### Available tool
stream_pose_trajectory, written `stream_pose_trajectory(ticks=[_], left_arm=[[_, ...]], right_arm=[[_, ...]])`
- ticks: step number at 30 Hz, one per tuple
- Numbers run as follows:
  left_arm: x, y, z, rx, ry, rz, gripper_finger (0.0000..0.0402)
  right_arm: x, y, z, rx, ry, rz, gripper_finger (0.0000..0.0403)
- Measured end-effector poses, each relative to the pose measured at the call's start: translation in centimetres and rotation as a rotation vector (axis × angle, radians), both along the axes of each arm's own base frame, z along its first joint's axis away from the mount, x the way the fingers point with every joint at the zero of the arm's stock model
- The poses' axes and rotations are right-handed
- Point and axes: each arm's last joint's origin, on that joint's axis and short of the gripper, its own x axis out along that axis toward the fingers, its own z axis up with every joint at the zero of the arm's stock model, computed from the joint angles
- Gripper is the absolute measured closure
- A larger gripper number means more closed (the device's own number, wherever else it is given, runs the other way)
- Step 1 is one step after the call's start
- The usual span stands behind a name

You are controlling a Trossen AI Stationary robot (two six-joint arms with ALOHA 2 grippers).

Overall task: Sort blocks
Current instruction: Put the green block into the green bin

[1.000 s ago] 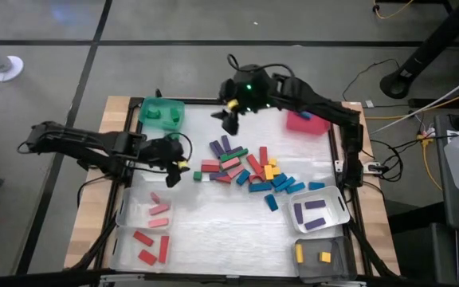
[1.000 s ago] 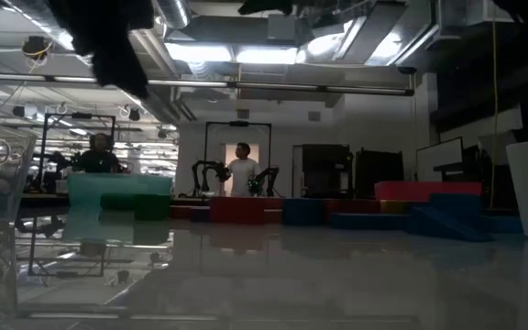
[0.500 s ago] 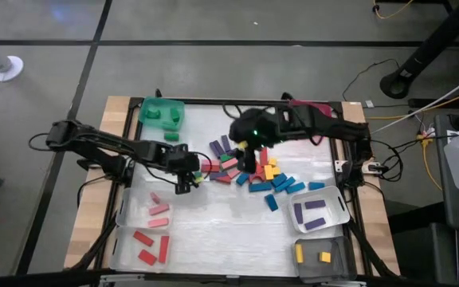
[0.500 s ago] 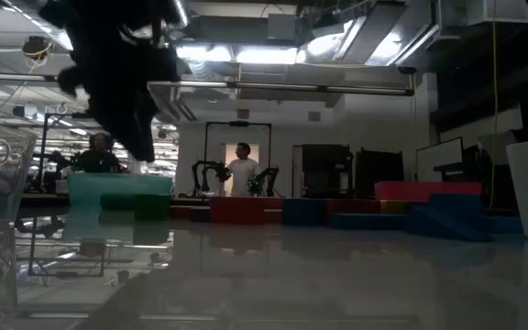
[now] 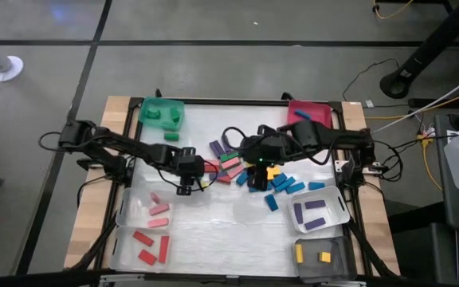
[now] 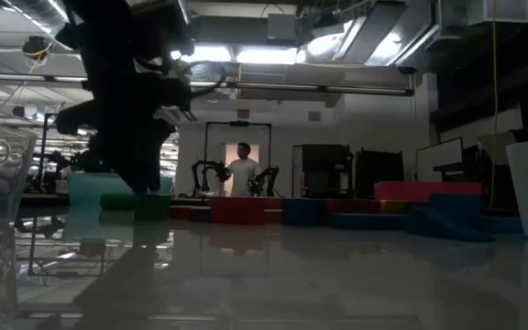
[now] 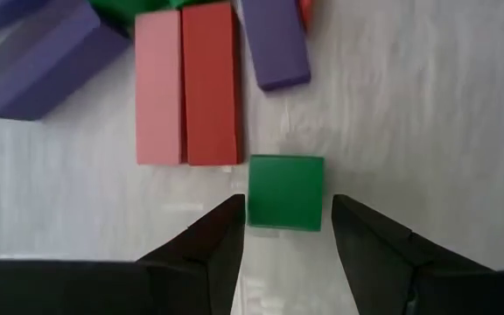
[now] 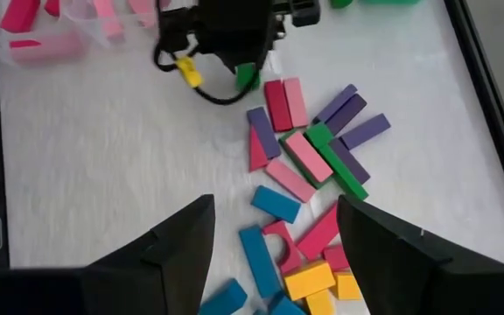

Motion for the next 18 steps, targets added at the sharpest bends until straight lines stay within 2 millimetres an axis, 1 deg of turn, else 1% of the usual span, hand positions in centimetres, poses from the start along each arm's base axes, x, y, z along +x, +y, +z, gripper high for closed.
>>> stream_pose_trajectory(ticks=[5,9,13,16,18], left_arm=[[0.4,1.0,-0.8,-0.052,0.015,0.002,0.024],[0.8,1.5,-1.5,-0.079,0.023,0.011,0.024],[0.8,1.8,-2.2,-0.098,0.057,0.019,0.0241],[0.9,1.8,-2.3,-0.098,0.061,0.019,0.0261],[0.8,1.8,-2.2,-0.1,0.058,0.023,0.0282]], right_arm=[[-0.1,0.6,0.0,0.0,0.001,0.017,0.0165],[-0.1,0.7,0.0,0.003,0.001,0.016,0.0165],[-0.5,0.6,-0.2,-0.007,0.029,-0.065,0.0165],[-0.8,-0.1,-0.4,-0.03,0.066,-0.146,0.0165],[-0.6,-1.0,-0.4,-0.021,0.054,-0.188,0.0165]])
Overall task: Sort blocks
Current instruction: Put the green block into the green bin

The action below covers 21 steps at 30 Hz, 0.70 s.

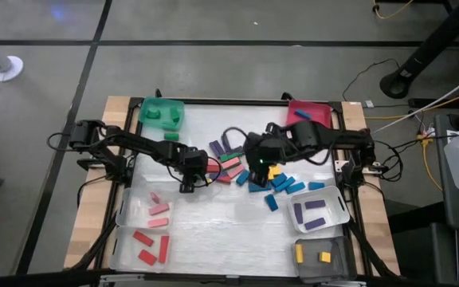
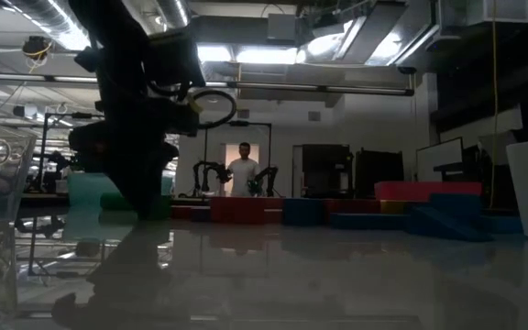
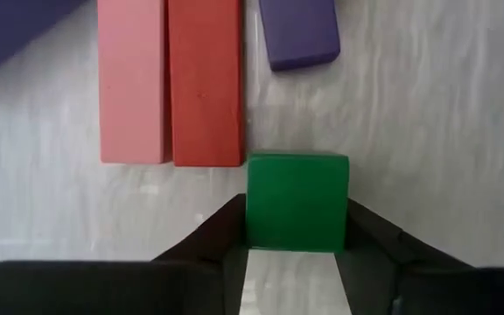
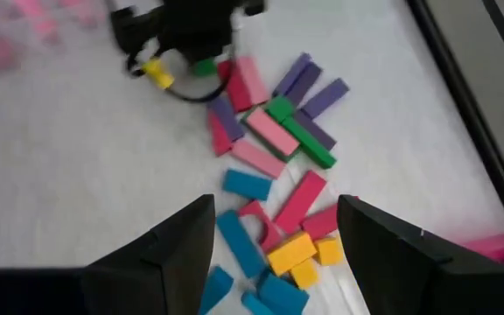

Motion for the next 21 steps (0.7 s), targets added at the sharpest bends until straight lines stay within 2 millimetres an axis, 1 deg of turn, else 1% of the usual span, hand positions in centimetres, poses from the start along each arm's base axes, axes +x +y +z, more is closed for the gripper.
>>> stream_pose_trajectory(ticks=[3,7,11,14,16,19,21], left_arm=[[-0.1,0.0,0.4,-0.01,-0.014,0.031,0.0286],[-0.4,-0.2,1.3,-0.082,-0.046,0.082,0.0286],[-1.2,-0.4,3.7,-0.173,-0.105,0.115,0.0286],[-2.2,-0.2,6.1,-0.183,-0.166,0.142,0.0286],[-3.1,0.3,7.9,-0.175,-0.229,0.164,0.0286],[-4.6,1.4,10.1,-0.131,-0.329,0.232,0.0286],[-5.7,2.5,11.5,-0.076,-0.406,0.313,0.0286]], right_arm=[[0.3,-1.9,-0.1,0.002,0.004,-0.057,0.0165],[1.1,-5.6,-0.9,0.002,0.032,-0.163,0.0165],[2.3,-9.9,-2.4,0.01,0.053,-0.278,0.0165],[3.9,-13.0,-4.3,0.023,0.059,-0.348,0.0165],[5.1,-14.9,-6.0,0.029,0.072,-0.386,0.0165],[7.0,-17.2,-8.8,0.05,0.083,-0.421,0.0165],[8.2,-18.4,-10.7,0.079,0.08,-0.43,0.0165]])
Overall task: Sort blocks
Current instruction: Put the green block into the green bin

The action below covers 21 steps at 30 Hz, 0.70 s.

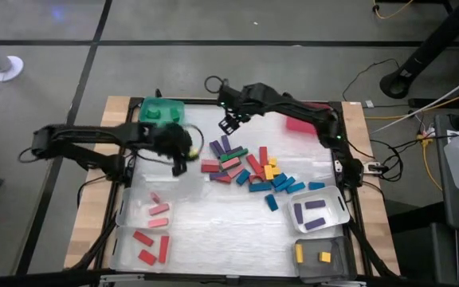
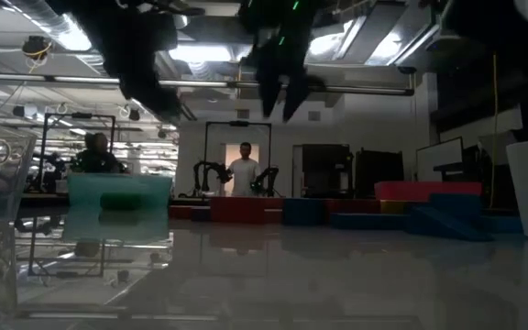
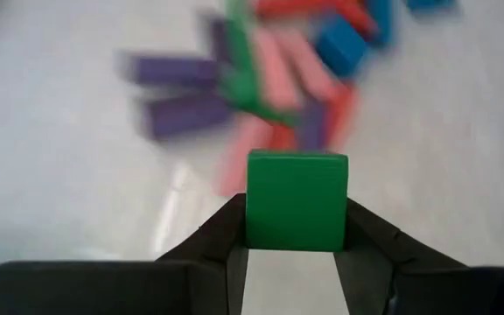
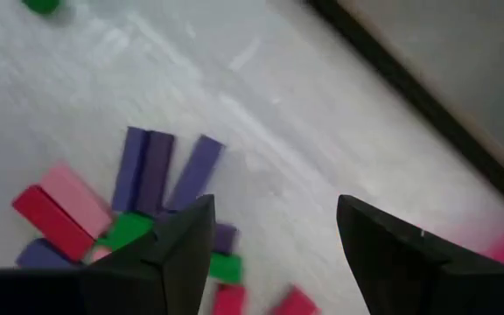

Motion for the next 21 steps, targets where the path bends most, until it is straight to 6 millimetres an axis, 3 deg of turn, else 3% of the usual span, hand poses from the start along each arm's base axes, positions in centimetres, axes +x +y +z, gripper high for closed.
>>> stream_pose_trajectory(ticks=[6,11,16,21], left_arm=[[-3.1,3.5,1.9,0.111,-0.072,0.363,0.0286],[-4.5,6.5,1.8,0.146,-0.051,0.6,0.0285],[-5.1,9.4,0.4,0.134,0.038,0.74,0.0267],[-5.1,11.5,-1.3,0.108,0.131,0.807,0.0242]], right_arm=[[2.7,-2.2,-5.6,0.138,-0.002,0.008,0.0165],[4.0,-2.8,-9.2,0.173,0.03,0.009,0.0165],[4.6,-2.9,-11.3,0.192,0.062,0.01,0.0165],[4.9,-3.0,-11.9,0.197,0.049,-0.011,0.0165]])
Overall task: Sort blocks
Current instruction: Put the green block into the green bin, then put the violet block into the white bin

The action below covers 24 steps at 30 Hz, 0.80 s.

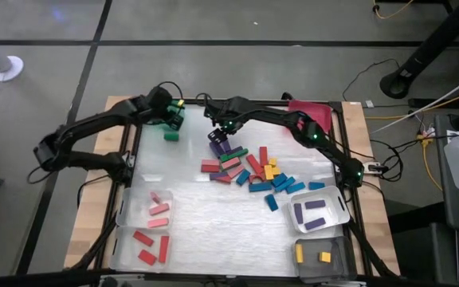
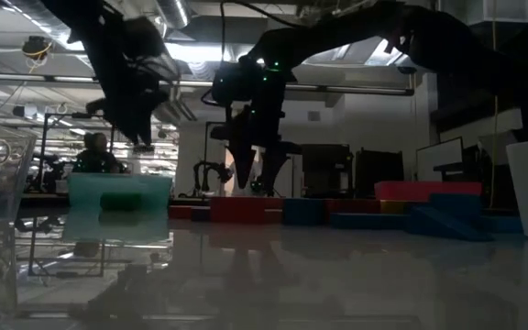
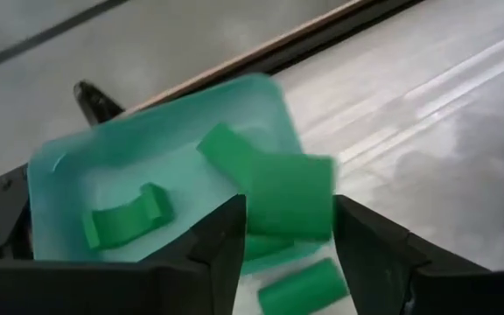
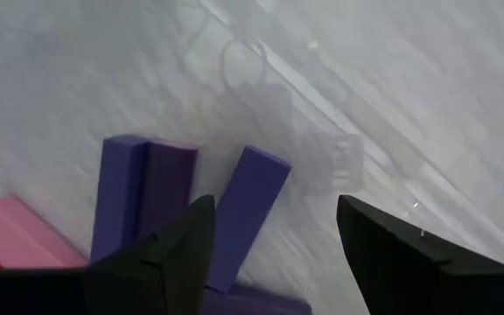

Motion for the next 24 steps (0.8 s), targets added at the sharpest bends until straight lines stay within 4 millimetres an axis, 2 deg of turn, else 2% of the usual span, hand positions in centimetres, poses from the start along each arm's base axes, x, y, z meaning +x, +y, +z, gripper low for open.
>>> stream_pose_trajectory(ticks=[8,11,19,24], left_arm=[[0.5,1.4,-2.1,-0.077,0.065,0.029,0.0213],[0.6,1.4,-2.2,-0.085,0.063,0.021,0.0211],[0.6,1.3,-2.2,-0.093,0.056,0.01,0.0213],[0.7,1.2,-2.2,-0.127,0.025,-0.018,0.0213]], right_arm=[[0.2,0.0,-0.1,0.01,-0.018,-0.037,0.0165],[0.2,-0.1,-0.3,0.011,-0.019,-0.042,0.0165],[-0.4,0.2,-2.8,0.072,0.041,-0.105,0.0165],[-0.3,0.3,-3.5,0.085,0.023,-0.103,0.0188]])
